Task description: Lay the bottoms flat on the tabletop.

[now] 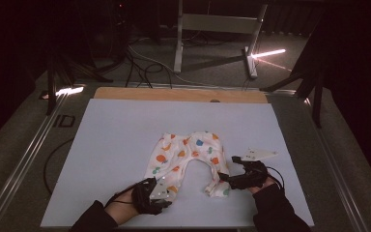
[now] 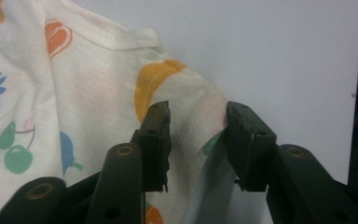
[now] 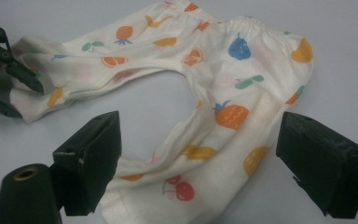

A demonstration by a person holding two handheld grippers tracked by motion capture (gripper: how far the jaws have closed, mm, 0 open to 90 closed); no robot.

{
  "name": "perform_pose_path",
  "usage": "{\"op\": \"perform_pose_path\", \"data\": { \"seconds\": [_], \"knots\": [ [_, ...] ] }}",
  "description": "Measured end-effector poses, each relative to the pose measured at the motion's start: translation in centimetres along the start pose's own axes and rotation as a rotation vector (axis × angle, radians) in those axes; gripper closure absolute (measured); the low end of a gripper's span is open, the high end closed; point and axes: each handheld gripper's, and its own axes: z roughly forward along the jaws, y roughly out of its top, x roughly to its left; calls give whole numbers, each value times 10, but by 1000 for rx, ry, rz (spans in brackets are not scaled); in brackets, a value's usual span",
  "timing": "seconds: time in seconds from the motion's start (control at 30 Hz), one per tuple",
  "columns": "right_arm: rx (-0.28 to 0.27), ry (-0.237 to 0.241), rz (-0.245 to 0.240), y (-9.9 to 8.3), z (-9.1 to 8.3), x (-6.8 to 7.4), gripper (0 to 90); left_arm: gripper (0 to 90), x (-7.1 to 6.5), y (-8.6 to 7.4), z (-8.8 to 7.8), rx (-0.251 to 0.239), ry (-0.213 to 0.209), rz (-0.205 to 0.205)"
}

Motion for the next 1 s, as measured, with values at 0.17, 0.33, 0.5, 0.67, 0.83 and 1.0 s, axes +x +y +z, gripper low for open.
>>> {"op": "perform_pose_path", "data": {
  "seconds": [0.17,0.33,0.5,0.67,0.83,1.0],
  "knots": [
    [0,-3,4,1,-1,0,142,830,-1,2,0,-14,12,-3],
    [-3,-5,4,0,-2,-1,142,878,-2,10,-6,-73,-18,-35],
    [-7,-3,3,0,-2,-1,142,875,-6,19,-8,-121,-41,-53],
    [-12,-3,10,0,-3,-1,143,863,-13,19,0,-129,-94,-81],
    [-3,-1,11,0,-2,-1,143,726,-20,13,7,-59,-115,-25],
    [-9,-2,10,0,-3,-1,142,701,-25,10,6,-35,-139,0]
  ]
}}
